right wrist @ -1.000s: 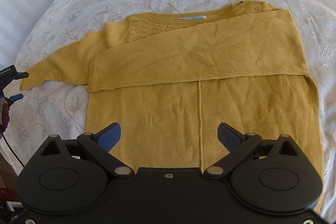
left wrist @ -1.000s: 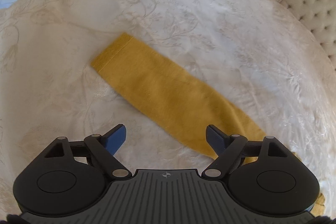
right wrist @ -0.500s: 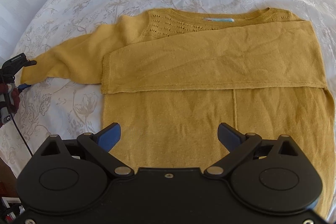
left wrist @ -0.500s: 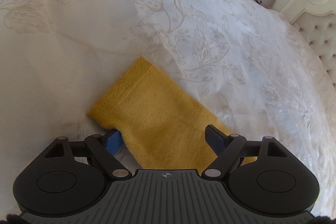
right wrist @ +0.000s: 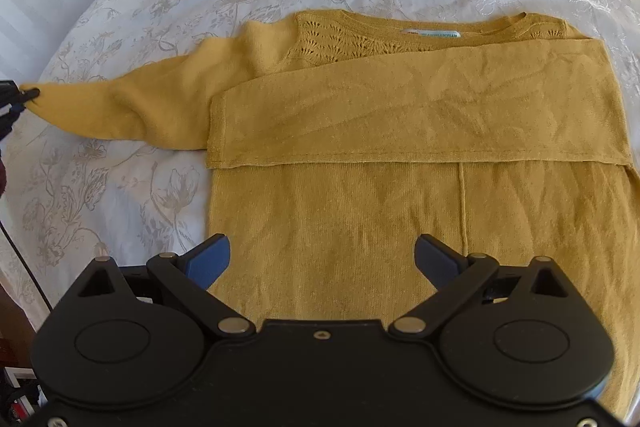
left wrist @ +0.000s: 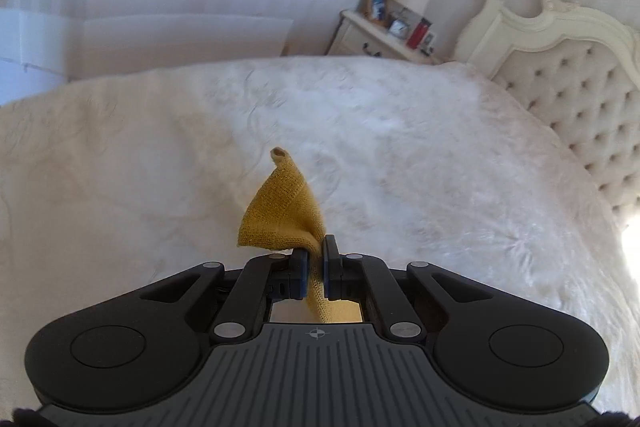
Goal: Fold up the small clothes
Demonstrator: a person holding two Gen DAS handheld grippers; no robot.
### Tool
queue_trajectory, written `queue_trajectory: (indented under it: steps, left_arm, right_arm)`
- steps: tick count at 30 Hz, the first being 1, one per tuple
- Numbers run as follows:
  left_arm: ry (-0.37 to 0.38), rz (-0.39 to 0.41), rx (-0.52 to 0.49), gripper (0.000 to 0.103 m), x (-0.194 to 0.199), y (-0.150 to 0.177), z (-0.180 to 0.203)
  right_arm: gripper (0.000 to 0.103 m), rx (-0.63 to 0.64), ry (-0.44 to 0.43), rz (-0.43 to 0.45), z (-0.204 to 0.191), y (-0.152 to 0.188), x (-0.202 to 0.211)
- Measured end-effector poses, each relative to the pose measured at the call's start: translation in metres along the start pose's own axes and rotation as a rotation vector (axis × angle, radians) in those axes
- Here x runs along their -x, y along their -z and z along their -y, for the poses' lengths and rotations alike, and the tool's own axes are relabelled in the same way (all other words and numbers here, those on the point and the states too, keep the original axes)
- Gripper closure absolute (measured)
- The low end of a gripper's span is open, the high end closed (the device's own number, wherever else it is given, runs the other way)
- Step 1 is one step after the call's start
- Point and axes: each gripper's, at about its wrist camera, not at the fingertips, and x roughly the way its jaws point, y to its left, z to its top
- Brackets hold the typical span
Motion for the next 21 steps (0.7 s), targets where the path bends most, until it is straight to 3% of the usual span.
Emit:
queue_trajectory:
  steps: [5, 9, 16, 21]
  left_arm:
    - [0.048, 0.048, -0.053, 0.097, 0.034, -0.023, 0.038]
    - [0.095, 0.066, -0.134, 0.097, 0.056, -0.02, 0.085]
    - [0.271, 0.047, -0.23, 0.096, 0.082, 0.029, 0.191]
    - [0.373, -0.046, -0.243, 0.096, 0.073, 0.089, 0.263]
  right_arm:
    - [0.004, -0.003, -0.04, 0.029, 0.007, 0.004, 0.007]
    - [0.004, -0.02, -0.066, 0.049, 0.022, 0.01, 0.014]
    - [0.004, -0.069, -0.081, 0.063, 0.066, 0.027, 0.028]
    - [0.004, -0.106, -0.081, 0.086, 0.102, 0.037, 0.043]
